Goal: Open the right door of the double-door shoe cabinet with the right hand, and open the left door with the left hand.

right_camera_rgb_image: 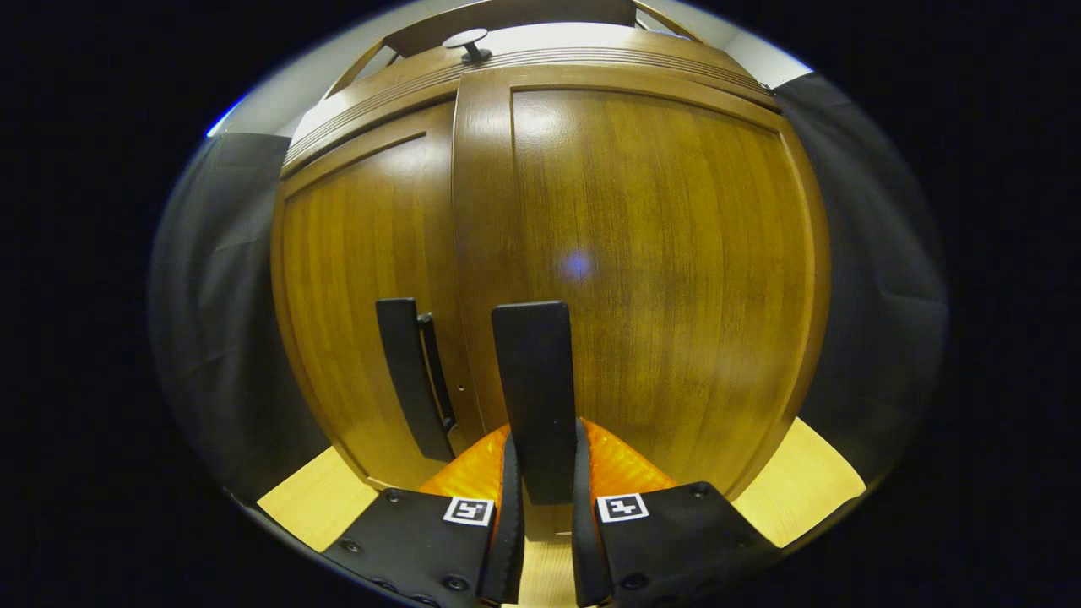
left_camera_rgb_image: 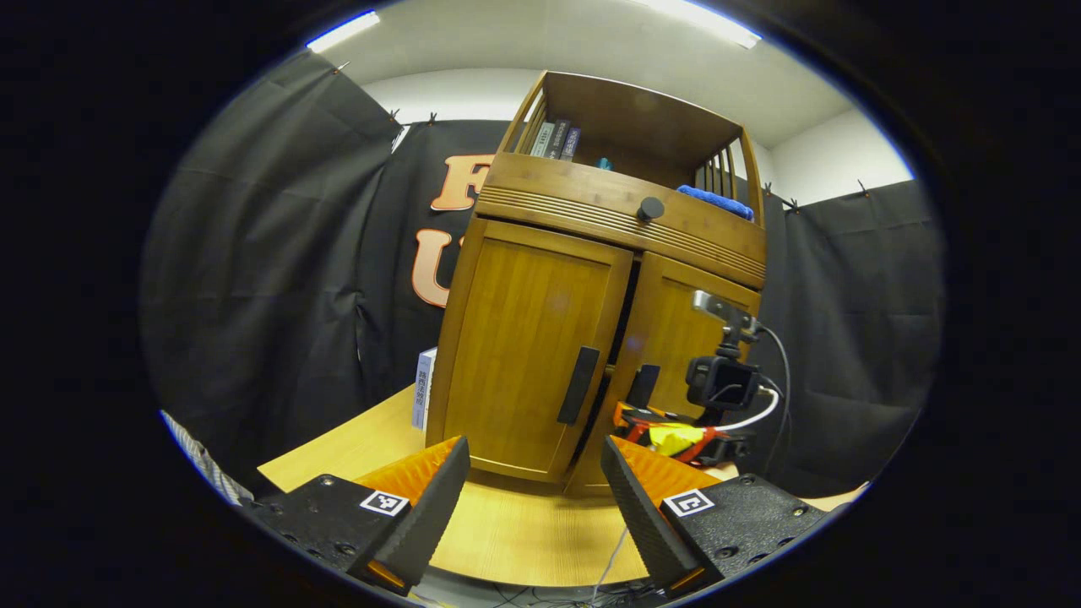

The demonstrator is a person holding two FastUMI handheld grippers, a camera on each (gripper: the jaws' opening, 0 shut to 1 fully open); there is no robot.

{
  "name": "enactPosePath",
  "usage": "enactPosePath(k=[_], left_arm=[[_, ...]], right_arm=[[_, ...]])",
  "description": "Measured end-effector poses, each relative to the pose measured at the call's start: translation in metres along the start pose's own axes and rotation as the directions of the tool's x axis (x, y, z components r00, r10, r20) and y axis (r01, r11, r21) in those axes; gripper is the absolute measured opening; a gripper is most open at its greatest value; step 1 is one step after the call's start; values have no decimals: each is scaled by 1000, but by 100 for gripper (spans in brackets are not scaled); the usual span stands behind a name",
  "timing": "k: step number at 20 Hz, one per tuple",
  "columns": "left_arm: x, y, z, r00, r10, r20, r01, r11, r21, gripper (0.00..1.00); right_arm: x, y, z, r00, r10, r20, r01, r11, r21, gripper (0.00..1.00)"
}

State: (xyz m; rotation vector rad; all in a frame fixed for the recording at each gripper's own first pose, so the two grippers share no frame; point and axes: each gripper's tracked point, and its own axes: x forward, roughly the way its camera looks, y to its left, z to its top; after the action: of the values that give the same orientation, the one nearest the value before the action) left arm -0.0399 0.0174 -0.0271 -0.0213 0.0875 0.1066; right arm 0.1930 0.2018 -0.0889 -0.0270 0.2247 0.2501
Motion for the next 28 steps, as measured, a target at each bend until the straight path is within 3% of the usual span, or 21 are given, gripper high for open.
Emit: enactPosePath(k=[1, 2, 8, 10, 16, 17, 18, 21, 22, 23, 28], left_arm=[[0, 2, 0, 1000, 8, -1, -8, 1000, 3, 94], [1, 4, 0, 1000, 16, 0, -16, 1000, 8, 91], [2, 6, 7, 999, 37, 15, -37, 999, 11, 91], [2, 8, 10, 999, 45, 22, -45, 999, 18, 91], [1, 11, 13, 998, 60, 30, -61, 998, 33, 94], [1, 11, 14, 998, 60, 31, -61, 998, 33, 94], [2, 10, 14, 998, 59, 32, -60, 998, 33, 94], [2, 5, 12, 998, 47, 28, -48, 998, 34, 94], [3, 2, 11, 999, 39, 27, -40, 999, 32, 95], [4, -2, 9, 999, 31, 24, -31, 999, 30, 95], [7, -20, 2, 1000, -9, 6, 9, 1000, 30, 94]], right_arm=[[-1, 0, -1, 1000, 1, 6, -1, 1000, -5, 31], [-5, 1, -1, 1000, 0, 10, 0, 1000, -7, 31], [-12, -5, 6, 1000, 1, 18, -2, 999, 46, 31], [-15, -5, 7, 1000, 0, 19, 0, 999, 36, 23], [-31, -9, 7, 1000, 15, 25, -16, 999, 41, 23], [-36, -12, 6, 1000, 15, 27, -16, 999, 42, 19], [-42, -16, 6, 1000, 13, 27, -14, 999, 42, 23], [-63, -28, 3, 1000, 8, 27, -10, 999, 47, 22], [-70, -32, 3, 1000, 7, 26, -8, 999, 51, 18], [-74, -35, 3, 1000, 3, 25, -4, 999, 51, 22], [-98, -57, 3, 999, -30, 36, 28, 999, 40, 22]])
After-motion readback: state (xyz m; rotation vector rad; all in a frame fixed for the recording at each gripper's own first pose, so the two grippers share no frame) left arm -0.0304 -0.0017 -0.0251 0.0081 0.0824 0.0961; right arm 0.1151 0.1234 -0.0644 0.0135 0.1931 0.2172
